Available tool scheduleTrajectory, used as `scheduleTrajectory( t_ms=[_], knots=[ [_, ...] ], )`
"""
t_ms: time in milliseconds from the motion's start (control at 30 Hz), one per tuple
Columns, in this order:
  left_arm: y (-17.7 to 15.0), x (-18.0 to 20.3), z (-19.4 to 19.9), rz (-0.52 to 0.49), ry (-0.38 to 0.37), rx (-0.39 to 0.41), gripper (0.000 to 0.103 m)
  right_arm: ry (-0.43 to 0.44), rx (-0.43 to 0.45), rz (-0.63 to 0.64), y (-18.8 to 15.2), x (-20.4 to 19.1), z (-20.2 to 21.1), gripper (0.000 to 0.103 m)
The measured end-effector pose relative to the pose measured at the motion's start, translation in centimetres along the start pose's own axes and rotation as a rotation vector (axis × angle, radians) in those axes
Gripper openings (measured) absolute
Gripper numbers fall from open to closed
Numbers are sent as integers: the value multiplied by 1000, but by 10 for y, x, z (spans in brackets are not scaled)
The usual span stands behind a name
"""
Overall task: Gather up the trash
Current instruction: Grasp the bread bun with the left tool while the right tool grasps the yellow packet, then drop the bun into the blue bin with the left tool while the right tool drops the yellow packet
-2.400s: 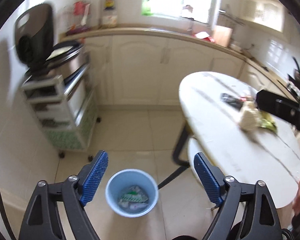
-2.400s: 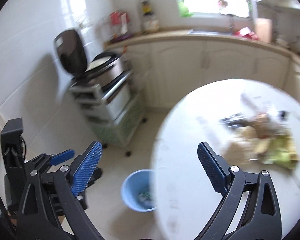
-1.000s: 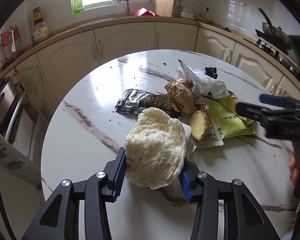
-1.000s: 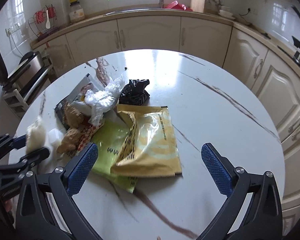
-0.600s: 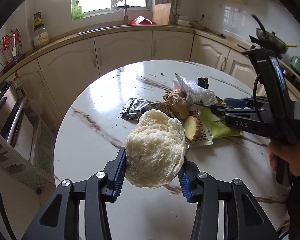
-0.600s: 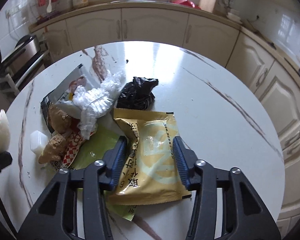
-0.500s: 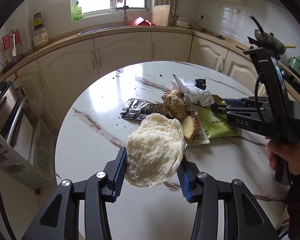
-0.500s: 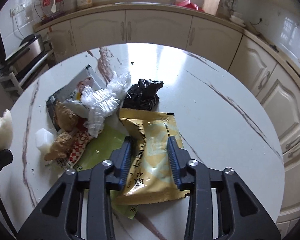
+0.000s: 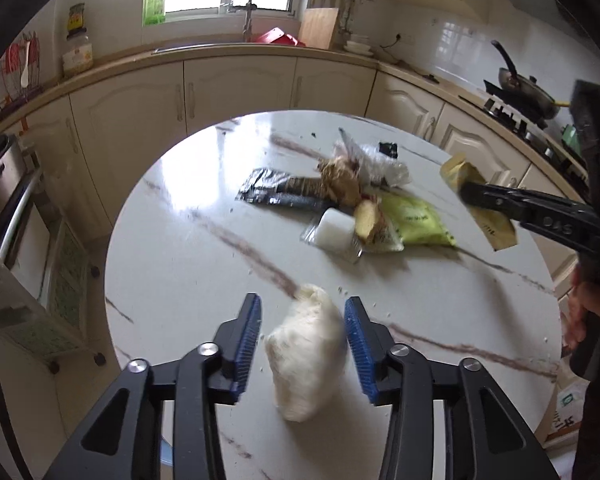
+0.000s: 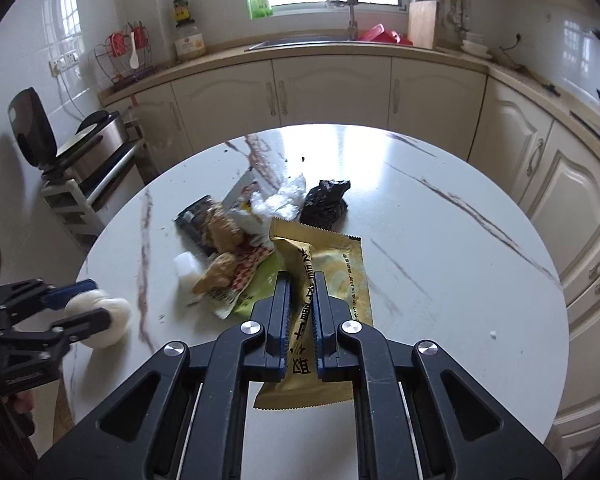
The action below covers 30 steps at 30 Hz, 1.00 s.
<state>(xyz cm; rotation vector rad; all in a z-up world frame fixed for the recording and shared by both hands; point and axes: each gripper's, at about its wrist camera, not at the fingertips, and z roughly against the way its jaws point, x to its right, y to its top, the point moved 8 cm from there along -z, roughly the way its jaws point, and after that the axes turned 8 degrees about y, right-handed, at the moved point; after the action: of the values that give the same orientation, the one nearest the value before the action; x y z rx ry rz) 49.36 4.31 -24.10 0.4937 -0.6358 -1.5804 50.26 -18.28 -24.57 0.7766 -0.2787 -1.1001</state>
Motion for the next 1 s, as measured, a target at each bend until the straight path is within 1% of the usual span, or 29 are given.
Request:
scheduleTrajectory(
  t_ms=[33, 100, 167, 200, 233, 267, 300, 467, 567, 633, 733, 800, 867, 1000],
  knots=[
    [-2, -1, -2, 3, -4, -4, 54, 12, 3, -1, -4, -4, 3, 10],
    [-8, -3, -8, 12, -11, -28, 54, 39, 2, -13, -9, -9, 6, 10],
    [-12, -3, -12, 3, 2, -38, 52, 61, 10, -15, -14, -14, 10, 10],
    [-12, -1, -10, -12, 14, -21, 52, 65, 8, -12, -16, -17, 10, 10],
    [-12, 0, -11, -15, 18, -21, 51, 71, 18, -4, -16, -20, 12, 10],
    [-11, 1, -10, -15, 15, -18, 38, 74, 19, 3, -16, -23, 13, 10],
    [-10, 2, -10, -9, 0, -15, 36, 79, 22, 6, -16, -26, 14, 10],
    [-8, 2, 3, -3, -36, 33, 35, 119, 42, 31, -10, -48, 23, 10],
    [-8, -9, 22, 19, -41, 63, 35, 156, 47, 68, -5, -74, 27, 10],
    [-12, -24, 36, 36, -25, 83, 35, 196, 53, 93, -1, -99, 28, 10],
    [-24, -61, 56, 79, 27, 97, 35, 265, 44, 134, 5, -142, 22, 10],
    [-36, -91, 64, 114, 80, 88, 35, 309, 35, 159, 7, -172, 14, 10],
    [-51, -122, 71, 150, 136, 79, 35, 365, 14, 189, 6, -210, 1, 10],
    [-80, -172, 79, 226, 185, 45, 35, 446, -30, 241, -1, -274, -27, 10]
  ],
)
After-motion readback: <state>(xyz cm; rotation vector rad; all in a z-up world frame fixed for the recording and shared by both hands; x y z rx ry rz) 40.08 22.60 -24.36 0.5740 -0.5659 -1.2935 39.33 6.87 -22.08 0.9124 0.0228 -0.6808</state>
